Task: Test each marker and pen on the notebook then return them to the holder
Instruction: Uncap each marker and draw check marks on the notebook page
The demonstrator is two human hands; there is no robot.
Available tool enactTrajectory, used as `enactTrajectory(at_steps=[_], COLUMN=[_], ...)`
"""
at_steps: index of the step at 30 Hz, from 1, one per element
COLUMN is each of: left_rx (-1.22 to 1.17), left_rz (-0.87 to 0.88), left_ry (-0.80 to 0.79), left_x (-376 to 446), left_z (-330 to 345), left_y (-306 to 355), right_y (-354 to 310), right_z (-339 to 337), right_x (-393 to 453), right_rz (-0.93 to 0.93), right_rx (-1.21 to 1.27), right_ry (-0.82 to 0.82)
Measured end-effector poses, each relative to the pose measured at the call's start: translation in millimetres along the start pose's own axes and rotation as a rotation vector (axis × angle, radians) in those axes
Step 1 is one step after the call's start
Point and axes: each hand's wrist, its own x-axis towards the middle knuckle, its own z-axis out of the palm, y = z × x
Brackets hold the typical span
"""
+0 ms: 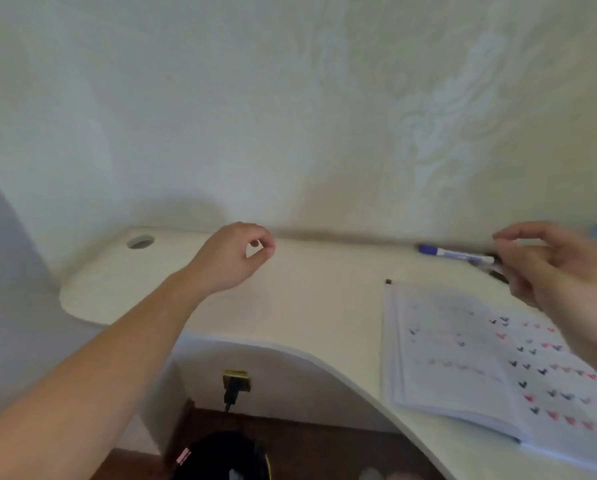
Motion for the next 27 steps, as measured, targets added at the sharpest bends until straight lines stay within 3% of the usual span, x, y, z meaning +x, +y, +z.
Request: enactTrajectory(at_steps=[6,12,19,27], left_rx=[-0.016,0.055,0.334,0.305], left_rz=[0.251,0.317,0.324,0.271], left_ry=[-0.125,-0.238,-0.271,-0.266], left_x=[73.2,143.8,170.2,160.4], left_z=[89.5,167.1,221.6,207.9], left_y=[101.0,178.8,191.1,192.8], right_y=[70.1,100.9,99.9,95.9], right_z=[-53.2,-75.2,-81.6,-84.6], right_x=[-11.5,-13.6,-9.8,-9.7], right_rz=[0.159,0.152,0.064,0.060], right_rx=[-0.283,-0.421,-0.517,-0.537], right_ry=[0.019,0.022,-0.009,-0.004])
